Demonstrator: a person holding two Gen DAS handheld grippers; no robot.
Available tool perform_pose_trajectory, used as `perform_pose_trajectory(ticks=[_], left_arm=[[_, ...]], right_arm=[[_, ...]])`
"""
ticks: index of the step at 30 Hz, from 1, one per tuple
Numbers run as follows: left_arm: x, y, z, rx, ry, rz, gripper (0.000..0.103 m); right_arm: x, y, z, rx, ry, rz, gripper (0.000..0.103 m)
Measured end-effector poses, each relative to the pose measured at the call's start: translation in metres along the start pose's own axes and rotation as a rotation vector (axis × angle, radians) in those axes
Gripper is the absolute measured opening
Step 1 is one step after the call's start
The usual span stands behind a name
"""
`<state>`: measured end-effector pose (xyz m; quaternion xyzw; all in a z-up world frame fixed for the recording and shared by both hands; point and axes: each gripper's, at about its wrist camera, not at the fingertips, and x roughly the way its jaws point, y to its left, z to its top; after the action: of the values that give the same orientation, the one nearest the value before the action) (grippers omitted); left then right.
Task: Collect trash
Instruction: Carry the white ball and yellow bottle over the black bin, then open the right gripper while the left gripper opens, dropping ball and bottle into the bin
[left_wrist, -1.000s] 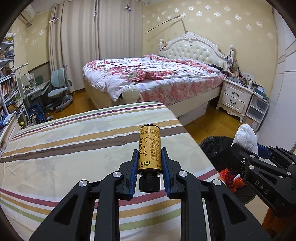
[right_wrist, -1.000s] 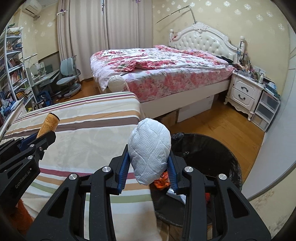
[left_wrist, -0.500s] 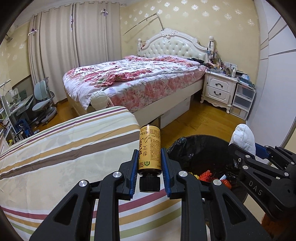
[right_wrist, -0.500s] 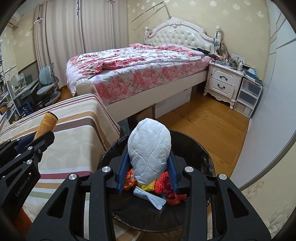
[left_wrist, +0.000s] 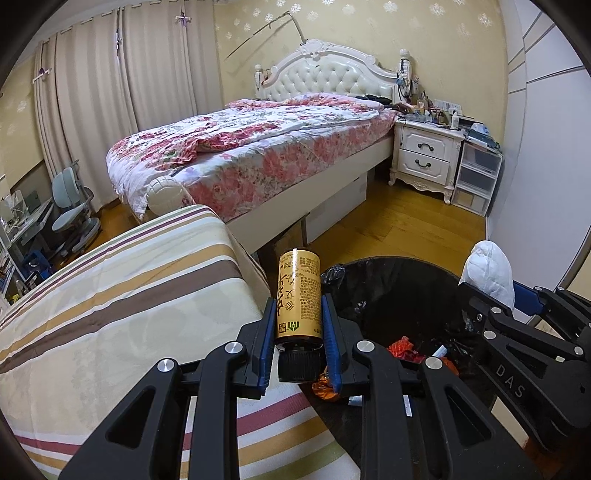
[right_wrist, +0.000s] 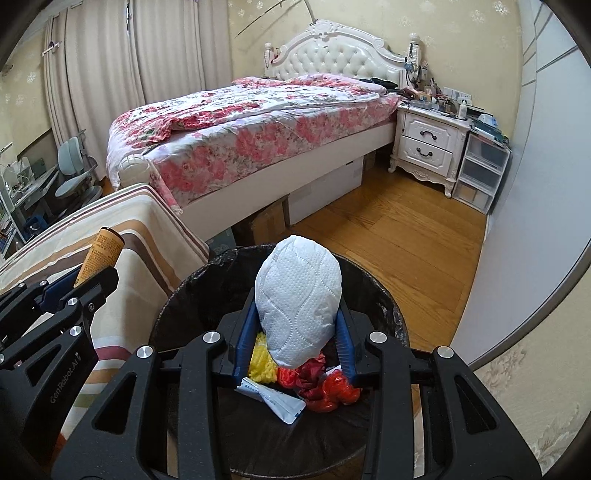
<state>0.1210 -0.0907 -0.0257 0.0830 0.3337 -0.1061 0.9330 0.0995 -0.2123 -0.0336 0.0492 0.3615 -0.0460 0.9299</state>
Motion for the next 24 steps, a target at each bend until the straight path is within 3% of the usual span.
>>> perform_pose_trajectory(ticks=[7, 10, 17, 24], left_arm=[[0.010, -0.005, 0.002, 0.005, 0.027, -0.013, 0.025], [0.012, -0.005, 0.001, 0.001, 0.039, -0.016, 0.026], [0.010, -0.003, -0.003, -0.004, 0.036, -0.007, 0.054], [0.001, 0.007, -0.002, -0.034, 0.017, 0.005, 0.066]], right_arm=[[0.006, -0.003, 0.001, 0.006, 0.010, -0.011, 0.038], [0.006, -0.004, 0.000, 0.008, 0.004, -0.022, 0.047], [0.005, -0.005, 0.002, 0.014, 0.000, -0.040, 0.053], [0.000, -0.003, 0.001, 0.010, -0.008, -0.060, 0.061]])
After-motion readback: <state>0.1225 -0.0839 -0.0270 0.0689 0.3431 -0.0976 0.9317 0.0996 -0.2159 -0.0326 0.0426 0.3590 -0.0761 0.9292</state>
